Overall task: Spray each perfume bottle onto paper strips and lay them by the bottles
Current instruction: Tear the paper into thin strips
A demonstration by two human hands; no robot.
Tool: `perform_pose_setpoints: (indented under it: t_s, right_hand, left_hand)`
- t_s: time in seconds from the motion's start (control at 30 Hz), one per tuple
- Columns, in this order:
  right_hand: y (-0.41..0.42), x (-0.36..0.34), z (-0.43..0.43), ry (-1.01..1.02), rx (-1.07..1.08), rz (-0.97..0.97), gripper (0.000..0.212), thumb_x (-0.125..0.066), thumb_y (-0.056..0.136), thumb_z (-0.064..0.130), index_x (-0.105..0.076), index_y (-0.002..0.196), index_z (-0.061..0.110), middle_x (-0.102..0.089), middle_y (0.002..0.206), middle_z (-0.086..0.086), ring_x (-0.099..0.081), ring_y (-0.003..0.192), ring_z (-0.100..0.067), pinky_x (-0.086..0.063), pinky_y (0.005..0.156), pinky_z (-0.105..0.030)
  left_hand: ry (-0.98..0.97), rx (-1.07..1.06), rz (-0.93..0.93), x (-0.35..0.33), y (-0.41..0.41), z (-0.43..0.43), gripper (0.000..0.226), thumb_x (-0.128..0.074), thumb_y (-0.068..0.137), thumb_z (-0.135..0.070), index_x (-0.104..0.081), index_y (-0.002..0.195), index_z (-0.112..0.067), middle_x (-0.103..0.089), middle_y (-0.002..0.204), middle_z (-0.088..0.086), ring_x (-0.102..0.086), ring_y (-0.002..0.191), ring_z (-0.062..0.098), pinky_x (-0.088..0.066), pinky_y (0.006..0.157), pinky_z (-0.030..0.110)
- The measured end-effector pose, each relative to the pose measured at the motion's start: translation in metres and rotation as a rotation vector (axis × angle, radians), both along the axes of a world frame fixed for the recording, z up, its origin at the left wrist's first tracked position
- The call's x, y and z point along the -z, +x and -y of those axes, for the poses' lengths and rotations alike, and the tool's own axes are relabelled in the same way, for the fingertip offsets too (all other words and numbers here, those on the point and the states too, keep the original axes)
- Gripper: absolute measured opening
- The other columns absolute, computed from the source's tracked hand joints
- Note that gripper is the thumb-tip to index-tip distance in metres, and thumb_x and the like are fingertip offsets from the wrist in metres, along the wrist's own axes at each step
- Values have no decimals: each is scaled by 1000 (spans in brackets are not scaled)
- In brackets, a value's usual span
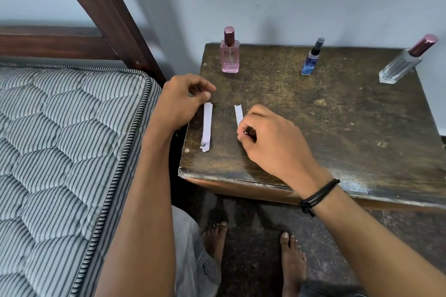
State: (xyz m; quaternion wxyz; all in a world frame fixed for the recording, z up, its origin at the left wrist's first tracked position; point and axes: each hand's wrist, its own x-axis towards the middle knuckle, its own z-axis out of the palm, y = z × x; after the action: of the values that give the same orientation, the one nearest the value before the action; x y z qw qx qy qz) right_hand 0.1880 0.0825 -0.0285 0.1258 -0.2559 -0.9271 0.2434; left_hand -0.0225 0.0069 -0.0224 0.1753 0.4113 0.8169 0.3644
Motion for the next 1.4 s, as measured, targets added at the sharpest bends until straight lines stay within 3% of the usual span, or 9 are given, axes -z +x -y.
perform_pose_setpoints:
  t_s: [0.2,0.37,0.47,0.77,1.03,1.17,1.3,1.4]
  right_hand:
    - [1,-4,0,-46,17,55,8,-70,95,27,-74,89,27,-59,98,12,-61,84,-13,-55,72,-39]
    - [1,-2,0,-40,12,62,8,-71,94,31,-76,92,27,-60,98,12,-60,90,-11,-55,73,-38]
    - [1,-1,-1,-40,5,74,10,-71,94,35,-77,94,26,-60,100,12,-59,94,-11,-55,77,-40]
    - [2,-4,-1,-43,-9,85,23,-68,93,44,-80,95,25,-62,103,14,-58,95,-12,-53,76,-38]
    - [4,-7,-5,-72,-57,126,16,-68,95,31,-82,102,27,-63,107,16,-57,104,-10,-53,86,-41]
    - [5,-8,-8,-115,-65,118,16,-67,95,28,-82,96,30,-63,102,16,-58,96,-8,-54,82,-39]
    - [3,-7,-10,-185,29,11,12,-69,94,25,-79,87,27,-64,93,12,-63,81,-10,-56,76,-42]
    - [4,-8,-14,-200,109,-53,12,-70,93,21,-78,85,23,-66,91,12,-64,78,-7,-57,76,-41]
  left_hand:
    - [2,177,-59,1,13,-9,12,-77,83,-18,-77,92,-26,-67,96,-11,-64,95,11,-52,93,37]
    - [-66,291,-163,5,21,-13,19,-77,75,-43,-70,92,-49,-60,107,-21,-49,117,17,-37,104,51]
    - [-57,292,-175,5,25,-13,24,-81,77,-40,-69,97,-46,-56,115,-22,-36,122,12,-33,103,47]
    - [-157,316,-210,8,30,-16,20,-80,78,-41,-72,96,-42,-53,121,-23,-30,124,9,-21,94,34]
    - [-166,306,-186,8,30,-17,19,-81,78,-42,-72,95,-44,-51,121,-25,-29,123,6,-21,99,35]
    - [-155,309,-185,9,29,-17,20,-81,78,-42,-72,96,-43,-53,122,-23,-32,125,9,-22,99,36]
    - [-70,323,-128,9,22,-16,19,-77,79,-49,-73,95,-41,-57,119,-18,-45,123,12,-37,105,45]
    - [96,210,-27,8,10,-13,12,-76,85,-32,-75,97,-30,-64,113,-9,-59,110,10,-48,101,44]
